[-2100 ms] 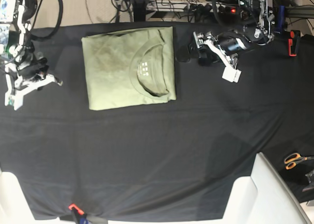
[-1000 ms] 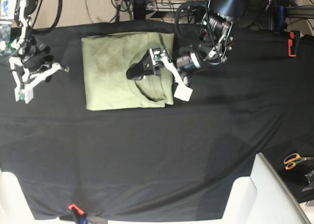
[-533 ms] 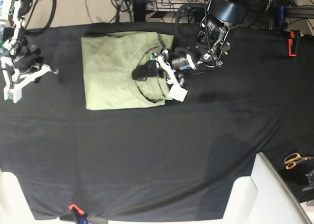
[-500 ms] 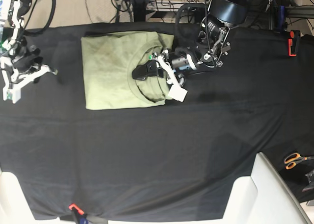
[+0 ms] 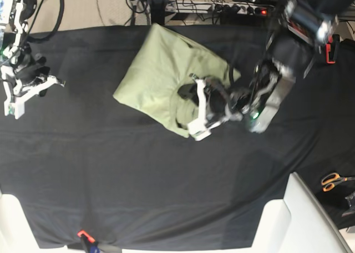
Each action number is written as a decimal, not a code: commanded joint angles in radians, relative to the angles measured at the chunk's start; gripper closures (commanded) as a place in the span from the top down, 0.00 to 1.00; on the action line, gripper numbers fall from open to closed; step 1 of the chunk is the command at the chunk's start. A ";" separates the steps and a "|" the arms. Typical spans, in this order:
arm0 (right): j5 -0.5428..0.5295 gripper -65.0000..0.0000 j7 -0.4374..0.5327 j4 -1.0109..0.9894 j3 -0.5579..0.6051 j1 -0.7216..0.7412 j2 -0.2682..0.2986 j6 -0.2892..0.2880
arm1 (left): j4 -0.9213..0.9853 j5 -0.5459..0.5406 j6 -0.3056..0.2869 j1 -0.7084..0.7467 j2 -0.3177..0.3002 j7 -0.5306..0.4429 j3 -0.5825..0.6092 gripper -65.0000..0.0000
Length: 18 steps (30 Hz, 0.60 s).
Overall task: Fold the T-shirt properly
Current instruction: 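Drag the folded shirt with the left gripper and square it on the table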
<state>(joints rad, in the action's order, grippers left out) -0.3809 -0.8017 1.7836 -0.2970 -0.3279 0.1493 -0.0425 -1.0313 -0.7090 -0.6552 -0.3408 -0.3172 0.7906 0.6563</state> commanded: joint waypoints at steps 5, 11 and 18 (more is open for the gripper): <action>-0.003 0.00 0.017 0.020 -0.005 0.006 0.008 -0.001 | 0.050 0.058 -0.010 -0.200 -0.001 -0.013 0.264 0.00; -0.003 0.00 0.017 0.020 -0.005 0.003 0.008 0.002 | 0.064 0.343 -0.011 -0.251 0.069 -0.093 0.426 0.00; -0.003 0.00 0.017 0.019 -0.005 0.006 0.008 0.006 | 0.061 0.492 -0.010 -0.255 0.148 -0.164 0.423 0.00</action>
<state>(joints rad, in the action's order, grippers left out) -0.3840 -0.8040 1.7851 -0.2974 -0.3275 0.1467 -0.0376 -0.9668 -0.2256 -0.6968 -0.5819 -0.1848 0.6605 1.0790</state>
